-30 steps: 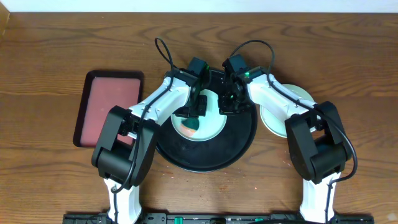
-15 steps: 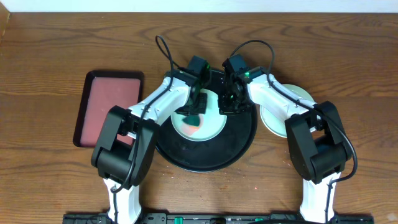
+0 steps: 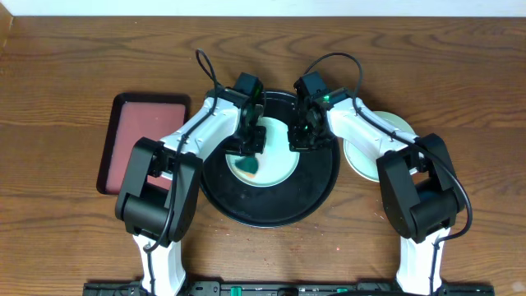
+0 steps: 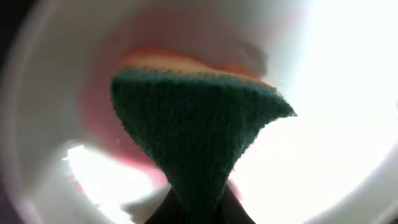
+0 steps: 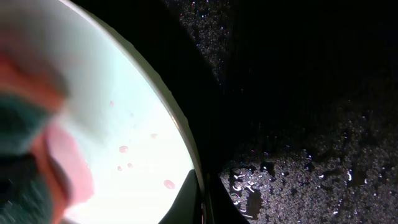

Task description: Clean dirty plates on tray and stack at the side

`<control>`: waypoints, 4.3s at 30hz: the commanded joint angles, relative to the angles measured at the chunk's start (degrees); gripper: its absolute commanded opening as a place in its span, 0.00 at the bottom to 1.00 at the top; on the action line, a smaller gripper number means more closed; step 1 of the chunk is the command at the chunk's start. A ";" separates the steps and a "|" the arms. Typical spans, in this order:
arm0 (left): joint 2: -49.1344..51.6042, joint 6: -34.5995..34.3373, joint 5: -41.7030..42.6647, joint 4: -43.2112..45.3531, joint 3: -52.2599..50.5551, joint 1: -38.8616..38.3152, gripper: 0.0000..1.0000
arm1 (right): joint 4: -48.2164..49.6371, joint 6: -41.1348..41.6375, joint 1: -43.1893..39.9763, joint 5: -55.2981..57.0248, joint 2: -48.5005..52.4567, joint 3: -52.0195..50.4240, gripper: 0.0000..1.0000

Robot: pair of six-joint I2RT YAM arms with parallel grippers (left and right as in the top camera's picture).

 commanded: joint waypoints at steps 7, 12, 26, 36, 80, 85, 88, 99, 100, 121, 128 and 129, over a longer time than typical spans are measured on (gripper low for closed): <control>-0.74 4.44 3.69 8.50 -0.26 -0.57 0.07 | -0.04 0.66 0.02 -0.31 1.36 -0.46 0.01; -0.74 -1.84 -14.88 8.28 -0.26 -0.57 0.08 | -0.04 0.66 0.02 -0.28 1.36 -0.46 0.01; -0.74 -1.01 -3.04 -4.87 -0.26 -2.03 0.08 | -0.02 0.66 0.02 -0.31 1.36 -0.46 0.01; -0.74 4.13 6.73 4.31 -0.26 -2.51 0.07 | -0.02 0.66 0.02 -0.31 1.36 -0.46 0.01; -14.12 -7.76 -23.67 -4.57 5.79 1.57 0.08 | -0.13 -3.91 1.14 11.98 -9.68 -0.20 0.01; -14.10 -7.76 -23.67 -4.57 5.79 1.57 0.08 | -2.05 -3.89 3.56 24.98 -15.39 -0.20 0.01; -14.10 -7.76 -23.67 -4.57 5.79 1.60 0.07 | -2.89 -3.89 5.55 31.91 -18.25 -0.20 0.01; -14.10 -7.78 -23.65 -4.52 5.79 1.57 0.08 | -4.35 -3.91 15.96 61.37 -26.47 -0.20 0.01; -14.10 -7.78 -23.65 -4.52 5.79 1.57 0.08 | -4.46 -3.91 16.87 63.60 -26.71 -0.20 0.01; -14.08 -7.78 -23.65 -4.68 5.79 1.57 0.08 | -5.66 -3.87 22.97 81.37 -26.86 -0.20 0.01; -12.70 -10.12 -23.12 -4.70 5.79 1.64 0.08 | -5.62 -3.85 22.97 81.35 -29.03 -0.20 0.01; -12.46 -10.14 -22.38 -4.70 5.79 1.73 0.08 | -5.64 -3.85 22.97 81.35 -29.66 -0.20 0.01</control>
